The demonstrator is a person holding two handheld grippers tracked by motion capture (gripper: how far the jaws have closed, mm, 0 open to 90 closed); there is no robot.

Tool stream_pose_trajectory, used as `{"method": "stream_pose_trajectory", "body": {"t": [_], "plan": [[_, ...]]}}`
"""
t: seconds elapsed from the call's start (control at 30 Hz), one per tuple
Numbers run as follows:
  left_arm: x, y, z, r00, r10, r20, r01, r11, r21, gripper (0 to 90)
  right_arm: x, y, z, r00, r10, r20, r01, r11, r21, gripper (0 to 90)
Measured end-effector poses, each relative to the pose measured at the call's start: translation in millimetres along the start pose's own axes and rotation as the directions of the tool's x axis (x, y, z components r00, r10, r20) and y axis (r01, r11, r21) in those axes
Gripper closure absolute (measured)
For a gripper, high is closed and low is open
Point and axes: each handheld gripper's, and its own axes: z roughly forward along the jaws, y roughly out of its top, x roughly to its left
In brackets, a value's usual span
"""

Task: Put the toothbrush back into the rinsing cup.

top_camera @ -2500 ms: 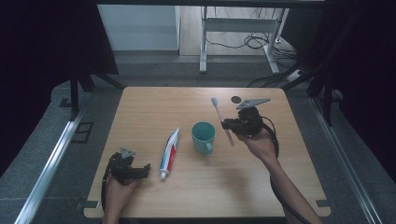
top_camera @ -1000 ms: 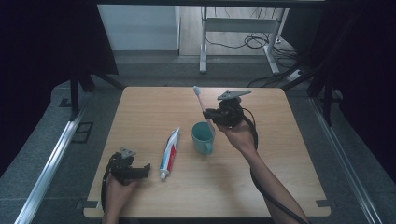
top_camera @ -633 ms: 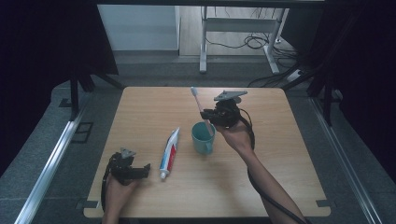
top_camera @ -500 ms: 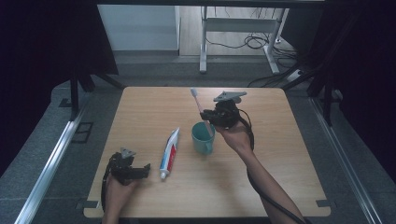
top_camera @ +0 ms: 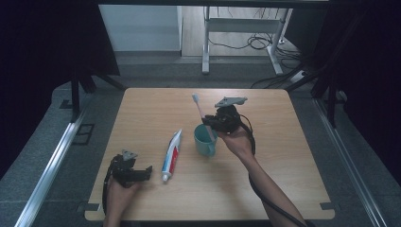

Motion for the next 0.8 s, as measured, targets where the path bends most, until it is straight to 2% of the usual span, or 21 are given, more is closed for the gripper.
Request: {"method": "stream_pose_trajectory", "body": {"t": [0.8], "plan": [[0.0,0.0,0.0,1.0,0.0,0.0,0.0,1.0,0.0,0.0,-1.3,-21.5,14.5,0.9998,0.007,-0.016,-0.007,1.0,0.019,78.9]]}}
